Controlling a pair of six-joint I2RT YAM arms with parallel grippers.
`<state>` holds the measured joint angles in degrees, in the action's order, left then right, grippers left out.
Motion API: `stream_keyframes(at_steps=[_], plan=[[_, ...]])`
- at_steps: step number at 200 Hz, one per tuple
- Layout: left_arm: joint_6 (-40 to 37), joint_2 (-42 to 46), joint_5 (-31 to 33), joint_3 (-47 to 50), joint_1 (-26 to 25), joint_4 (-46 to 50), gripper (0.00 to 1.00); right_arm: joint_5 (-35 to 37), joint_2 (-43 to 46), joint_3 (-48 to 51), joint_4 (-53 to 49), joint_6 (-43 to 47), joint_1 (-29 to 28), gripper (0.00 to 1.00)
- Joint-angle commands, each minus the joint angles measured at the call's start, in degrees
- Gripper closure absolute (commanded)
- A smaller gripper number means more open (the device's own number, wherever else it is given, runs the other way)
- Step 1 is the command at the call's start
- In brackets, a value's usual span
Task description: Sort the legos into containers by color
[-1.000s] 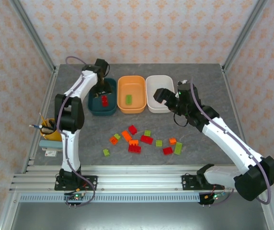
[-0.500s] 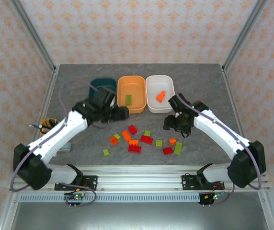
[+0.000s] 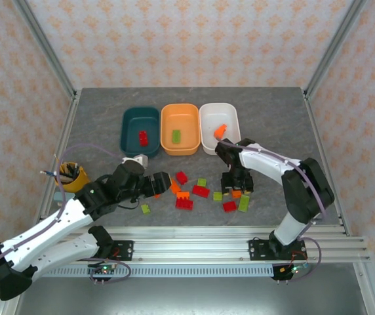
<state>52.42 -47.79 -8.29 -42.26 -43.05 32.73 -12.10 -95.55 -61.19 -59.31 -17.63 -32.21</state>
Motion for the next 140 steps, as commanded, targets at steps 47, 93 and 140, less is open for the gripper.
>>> stream_keyframes(at_steps=[47, 93, 140], plan=[[0.93, -3.39, 2.24, -0.54, -2.29, -3.64, 0.15, 3.73, -4.83, -0.42, 1.55, 2.87, 0.3, 0.46], [1.41, -4.24, 2.05, -0.37, -3.14, -4.83, 0.15, 3.23, -6.41, -0.96, 2.39, 3.07, 0.65, 0.54], [1.45, -4.33, 2.62, -0.63, -3.41, -4.88, 0.16, 3.84, -4.56, -0.98, 3.61, 2.07, 0.66, 0.66]])
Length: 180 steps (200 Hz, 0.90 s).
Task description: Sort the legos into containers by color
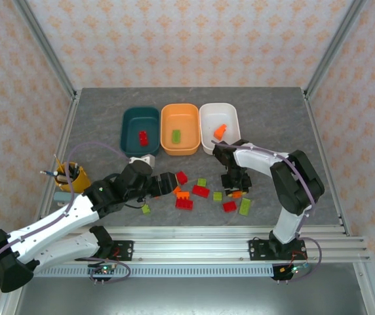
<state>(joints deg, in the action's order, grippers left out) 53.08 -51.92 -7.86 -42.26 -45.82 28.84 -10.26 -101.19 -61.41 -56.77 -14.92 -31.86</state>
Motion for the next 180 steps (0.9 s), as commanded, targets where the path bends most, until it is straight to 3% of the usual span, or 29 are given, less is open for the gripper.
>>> stream_keyframes(at_steps=[1, 28, 62, 109, 152, 180], plan=[[0.84, -0.2, 2.21, -0.67, -0.65, -0.99, 0.15, 2.09, 1.21, -0.79, 1.06, -0.68, 0.31, 0.67], [0.28, -1.0, 3.03, -2.27, -0.6, -0.51, 0.16, 4.33, 5.2, -4.28, 0.38, -1.92, 0.47, 0.7], [-2.1, -3.54, 7.32, -7.53, -0.67, 2.91, 0.16, 5.6, 4.83, -15.51, -0.02, -2.73, 2.42, 0.71], [-4.66, -7.43, 16.52, -15.85, -0.58, 8.42, 0.15, 3.87, -8.3, -33.53, 0.25, -3.32, 4.36, 0.71], [-6.42, -12.15, 17.27, -21.37, -0.57, 10.23, 0.15, -1.2, -21.23, -45.55, -0.51, -5.13, 7.39, 0.7], [-6.15, -13.11, 16.85, -21.88, -0.54, 10.14, 0.15, -0.72, -25.56, -50.08, -2.0, -5.05, 7.82, 0.61]])
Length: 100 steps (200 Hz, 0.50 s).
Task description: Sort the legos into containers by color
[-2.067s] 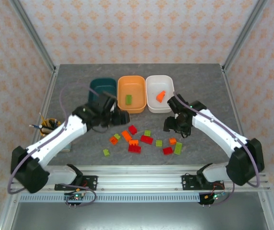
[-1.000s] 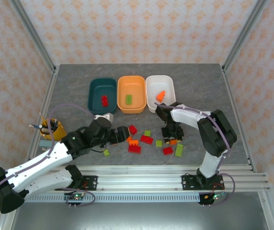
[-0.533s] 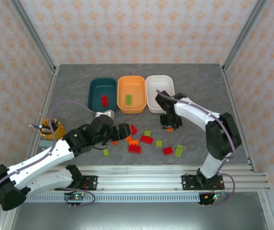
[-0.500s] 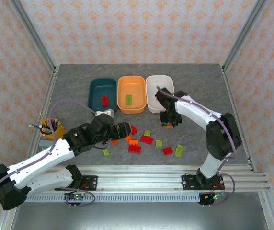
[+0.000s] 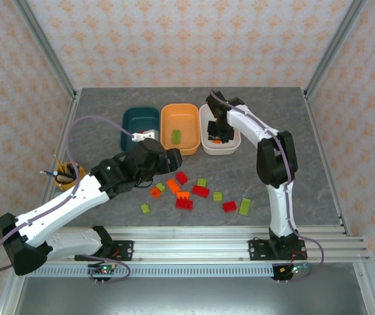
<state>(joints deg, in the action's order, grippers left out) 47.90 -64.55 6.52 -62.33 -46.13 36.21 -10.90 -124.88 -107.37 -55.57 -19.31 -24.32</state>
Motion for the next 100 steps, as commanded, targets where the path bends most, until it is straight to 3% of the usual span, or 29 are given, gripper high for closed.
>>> stream_keyframes(at_steps=[1, 39, 79, 100], plan=[[-0.97, -0.48, 2.41, -1.82, -0.21, 2.75, 0.15, 0.0, -1.86, -4.18, -3.22, -0.69, 0.3, 0.6], [-0.6, 0.06, 1.1, -0.35, -0.28, 2.6, 0.15, 1.36, 0.88, -2.8, -3.23, -0.8, 0.31, 0.44], [-0.82, 0.55, 0.04, 0.27, -0.27, 2.82, 0.15, 4.29, 10.84, 4.56, -1.71, -2.2, 0.32, 0.4], [-2.45, -0.1, -3.72, 0.69, -0.28, 1.67, 0.15, 5.49, 19.16, 12.46, -1.18, -5.84, 0.32, 0.38]])
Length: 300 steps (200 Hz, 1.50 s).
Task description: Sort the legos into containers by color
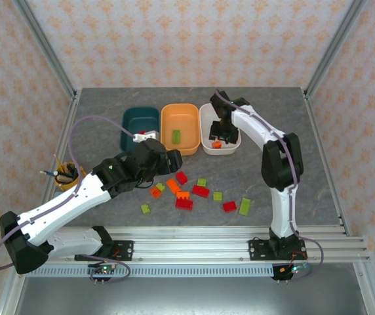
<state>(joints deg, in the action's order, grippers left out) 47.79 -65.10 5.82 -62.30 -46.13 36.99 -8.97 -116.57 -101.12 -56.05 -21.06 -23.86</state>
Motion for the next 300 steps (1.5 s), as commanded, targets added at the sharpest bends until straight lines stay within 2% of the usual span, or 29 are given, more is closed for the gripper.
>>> stream_keyframes(at_steps=[1, 23, 50, 82, 108, 144, 174, 202, 225, 300], plan=[[-2.44, 0.39, -3.28, 0.68, -0.28, 0.88, 0.15, 3.71, 11.77, 7.19, -0.7, -4.48, -0.14, 0.38], [-4.64, -1.63, -10.13, 1.4, -0.23, -0.5, 0.15, 4.26, 22.48, 19.22, -1.87, -9.91, -0.14, 0.33], [-5.6, -3.75, -17.25, 4.0, -0.67, -3.48, 0.15, 1.16, 35.5, 35.72, -3.41, -15.29, -0.14, 0.3], [-5.31, -4.81, -19.14, 7.03, -1.45, -5.78, 0.16, -3.03, 44.5, 51.06, -2.29, -18.43, -0.17, 0.28], [-4.99, -5.91, -19.9, 7.91, -1.85, -7.25, 0.16, -7.23, 45.63, 57.98, 3.06, -19.48, -0.2, 0.27], [-5.34, -7.73, -20.26, 7.37, -2.91, -7.54, 0.16, -7.97, 44.3, 62.1, 7.6, -19.95, -0.15, 0.25], [-4.84, -8.18, -19.91, 7.64, -3.95, -8.07, 0.16, -8.03, 43.16, 63.46, 10.35, -20.29, -0.16, 0.28], [-4.24, -8.11, -19.41, 7.92, -4.5, -8.42, 0.16, -8.08, 40.81, 63.5, 11.62, -19.56, -0.19, 0.36], [-4.02, -8.11, -19.14, 7.84, -4.74, -8.59, 0.16, -8.29, 39.38, 63.59, 12.17, -19.27, -0.16, 0.46], [-3.06, -7.96, -18.05, 8.21, -4.94, -9.39, 0.16, -6.56, 38.57, 64.04, 13.61, -20.1, -0.16, 0.62]])
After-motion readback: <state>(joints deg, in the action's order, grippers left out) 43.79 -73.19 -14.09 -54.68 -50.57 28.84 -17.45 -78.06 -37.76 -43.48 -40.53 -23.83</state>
